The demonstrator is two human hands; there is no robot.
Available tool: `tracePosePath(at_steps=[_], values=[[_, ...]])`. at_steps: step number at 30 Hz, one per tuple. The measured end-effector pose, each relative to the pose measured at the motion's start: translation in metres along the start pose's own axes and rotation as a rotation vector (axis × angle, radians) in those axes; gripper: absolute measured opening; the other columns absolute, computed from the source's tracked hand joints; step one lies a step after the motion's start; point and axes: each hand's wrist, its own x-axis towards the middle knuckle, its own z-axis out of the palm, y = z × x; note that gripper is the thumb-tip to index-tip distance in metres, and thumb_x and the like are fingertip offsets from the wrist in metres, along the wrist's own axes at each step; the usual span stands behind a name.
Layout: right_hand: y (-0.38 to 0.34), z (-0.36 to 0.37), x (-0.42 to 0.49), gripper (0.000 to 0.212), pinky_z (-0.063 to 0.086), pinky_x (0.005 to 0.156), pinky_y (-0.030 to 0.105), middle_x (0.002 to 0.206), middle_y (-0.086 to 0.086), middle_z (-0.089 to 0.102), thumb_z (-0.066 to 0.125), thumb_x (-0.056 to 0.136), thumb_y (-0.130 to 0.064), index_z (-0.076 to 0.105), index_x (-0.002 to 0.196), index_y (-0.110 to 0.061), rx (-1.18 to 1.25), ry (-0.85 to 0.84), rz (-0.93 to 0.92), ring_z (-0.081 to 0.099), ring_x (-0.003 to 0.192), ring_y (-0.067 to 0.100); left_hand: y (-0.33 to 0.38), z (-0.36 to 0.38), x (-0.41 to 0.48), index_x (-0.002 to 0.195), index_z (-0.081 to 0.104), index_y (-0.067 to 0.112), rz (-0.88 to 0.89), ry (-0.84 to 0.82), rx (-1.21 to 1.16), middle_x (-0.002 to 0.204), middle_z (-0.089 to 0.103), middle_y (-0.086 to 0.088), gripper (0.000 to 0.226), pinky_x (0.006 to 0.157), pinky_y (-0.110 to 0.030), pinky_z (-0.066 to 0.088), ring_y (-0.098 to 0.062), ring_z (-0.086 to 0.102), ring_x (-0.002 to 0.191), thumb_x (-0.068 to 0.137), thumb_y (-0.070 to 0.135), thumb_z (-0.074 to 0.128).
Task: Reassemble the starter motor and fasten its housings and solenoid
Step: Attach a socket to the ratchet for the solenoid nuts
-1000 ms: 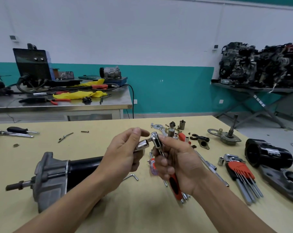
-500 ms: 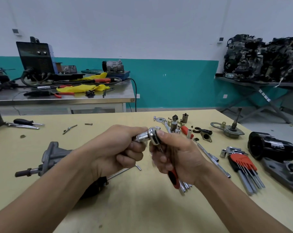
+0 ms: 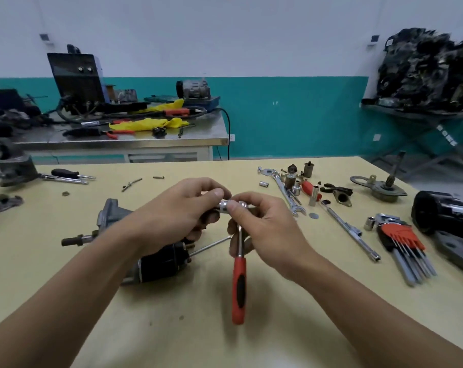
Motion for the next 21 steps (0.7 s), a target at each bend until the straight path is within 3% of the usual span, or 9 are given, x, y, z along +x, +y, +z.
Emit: tracePosePath(at_steps=[3,5,8,10,11,13,15,18,21], values=[[0.005,0.012,0.001,0.019,0.055,0.047,0.030,0.060,0.008,0.064,0.058,0.100,-0.028,0.068,0.094,-0.012,0.003,-0.040,0.065,0.066,0.047,0.022,-0.008,0.001,0.004,0.103,0.059,0.022,0.107,0.067,0.177,0.052,0.049,0.015,0.022,0.042,-0.017,0.031,-0.002,0.038,0.046,0.105,0.037,0.043],[0.005,0.017,0.003,0.025,0.055,0.047,0.029,0.057,0.007,0.066,0.054,0.102,-0.033,0.067,0.092,-0.014,0.016,-0.100,0.057,0.066,0.046,0.023,-0.008,0.000,0.008,0.102,0.058,0.020,0.129,0.068,0.170,0.051,0.050,0.014,0.024,0.041,-0.017,0.031,-0.003,0.037,0.046,0.105,0.037,0.042],[0.000,0.013,0.011,0.029,0.053,0.045,0.028,0.062,0.013,0.068,0.050,0.102,-0.037,0.065,0.093,-0.014,0.139,-0.064,0.063,0.064,0.044,0.023,-0.007,0.002,0.015,0.093,0.059,0.014,0.087,0.125,-0.090,0.052,0.043,0.011,0.030,0.038,-0.016,0.028,-0.004,0.032,0.044,0.107,0.032,0.040],[-0.002,0.001,0.016,0.018,0.054,0.049,0.032,0.077,0.018,0.070,0.048,0.102,-0.025,0.065,0.108,-0.021,0.256,-0.092,0.029,0.066,0.052,0.023,-0.007,0.003,0.016,0.087,0.057,0.015,0.022,0.195,-0.313,0.052,0.036,0.010,0.031,0.036,-0.017,0.024,-0.006,0.027,0.044,0.108,0.029,0.038],[-0.001,-0.005,0.017,0.028,0.055,0.054,0.034,0.085,0.016,0.071,0.047,0.098,-0.015,0.063,0.117,-0.027,0.250,-0.148,-0.013,0.068,0.061,0.022,-0.008,0.003,0.017,0.087,0.056,0.015,-0.006,0.231,-0.397,0.051,0.034,0.009,0.031,0.036,-0.017,0.022,-0.006,0.026,0.044,0.108,0.028,0.038],[0.006,-0.011,0.014,0.056,0.058,0.063,0.035,0.096,-0.001,0.075,0.048,0.086,0.001,0.055,0.128,-0.036,0.030,-0.239,-0.153,0.071,0.080,0.014,-0.009,0.003,0.015,0.087,0.055,0.014,-0.046,0.275,-0.500,0.051,0.034,0.008,0.030,0.035,-0.017,0.022,-0.006,0.025,0.042,0.108,0.028,0.039],[0.016,-0.010,0.014,0.064,0.058,0.071,0.031,0.099,-0.014,0.074,0.061,0.085,0.003,0.052,0.130,-0.041,-0.270,-0.220,-0.309,0.071,0.094,0.009,-0.011,0.006,0.013,0.086,0.055,0.014,-0.081,0.273,-0.530,0.052,0.032,0.007,0.031,0.034,-0.018,0.024,-0.006,0.025,0.041,0.108,0.029,0.040],[0.026,-0.007,0.024,0.050,0.050,0.071,0.015,0.085,-0.016,0.071,0.075,0.085,-0.008,0.062,0.129,-0.027,-0.461,-0.040,-0.427,0.068,0.084,0.004,-0.013,0.007,0.009,0.087,0.058,0.013,-0.107,0.256,-0.395,0.054,0.036,0.004,0.035,0.036,-0.021,0.029,-0.009,0.029,0.041,0.108,0.031,0.038],[0.030,-0.005,0.032,0.028,0.051,0.069,0.029,0.084,-0.005,0.068,0.070,0.092,-0.024,0.064,0.118,-0.019,-0.644,0.018,-0.545,0.060,0.073,0.013,-0.015,-0.001,0.005,0.091,0.063,0.011,-0.035,0.291,-0.056,0.050,0.051,0.003,0.039,0.042,-0.027,0.038,-0.012,0.040,0.042,0.107,0.036,0.038]])
